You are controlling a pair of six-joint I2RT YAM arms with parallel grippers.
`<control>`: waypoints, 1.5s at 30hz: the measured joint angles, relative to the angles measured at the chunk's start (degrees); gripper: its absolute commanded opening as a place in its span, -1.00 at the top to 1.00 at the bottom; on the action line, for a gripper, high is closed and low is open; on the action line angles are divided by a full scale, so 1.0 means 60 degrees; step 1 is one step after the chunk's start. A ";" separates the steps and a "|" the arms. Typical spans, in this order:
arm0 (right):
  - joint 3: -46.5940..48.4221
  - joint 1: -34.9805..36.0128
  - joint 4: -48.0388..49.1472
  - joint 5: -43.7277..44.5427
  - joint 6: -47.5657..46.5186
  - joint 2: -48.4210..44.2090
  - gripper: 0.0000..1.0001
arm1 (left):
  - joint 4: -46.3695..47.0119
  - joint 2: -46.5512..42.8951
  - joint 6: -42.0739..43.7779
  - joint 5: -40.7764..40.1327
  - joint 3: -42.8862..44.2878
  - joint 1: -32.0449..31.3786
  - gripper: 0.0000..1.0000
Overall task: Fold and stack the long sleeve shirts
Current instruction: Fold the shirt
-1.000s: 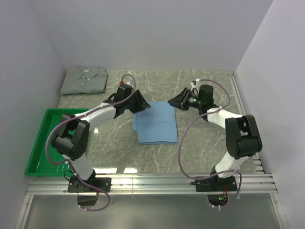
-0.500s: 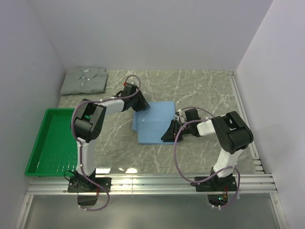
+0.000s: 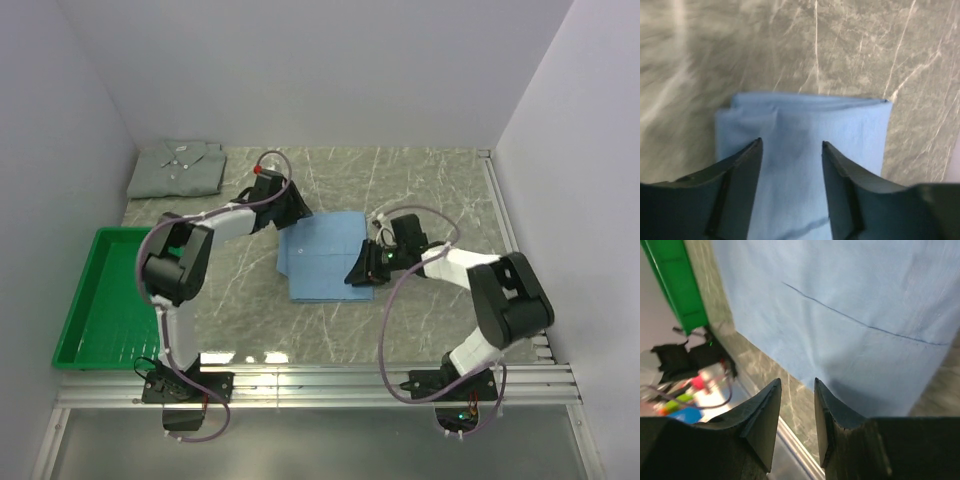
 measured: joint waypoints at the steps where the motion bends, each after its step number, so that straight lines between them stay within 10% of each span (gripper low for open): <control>1: 0.0168 0.0000 -0.0364 0.0382 -0.0171 -0.0375 0.17 | -0.0106 -0.0404 -0.0011 -0.0178 -0.0259 0.0000 -0.37; 5: 0.0900 0.0000 -0.1279 0.1843 -0.0645 -0.1486 0.14 | -0.0907 -0.2397 -0.0164 -0.0856 -0.0918 -0.0055 -0.54; 12: 0.1596 0.0015 -0.2798 0.3949 -0.1133 -0.1880 0.14 | -0.1719 -0.4998 -0.0725 -0.1694 -0.2397 -0.1395 -0.19; 21: 0.1581 0.0390 -0.3832 0.4554 -0.1198 -0.1213 0.21 | -0.2779 -0.4240 -0.1293 -0.1698 -0.4164 -0.2324 -0.02; 28: 0.1581 0.1155 -0.3891 0.4430 -0.1158 -0.0186 0.66 | -0.2801 -0.3694 -0.1169 -0.1807 -0.3960 -0.2237 0.09; 45: 0.4222 0.4874 -0.3177 0.3286 -0.0291 0.1559 0.54 | -0.3526 -0.1942 0.1756 -0.3872 -0.0484 -0.0484 -0.60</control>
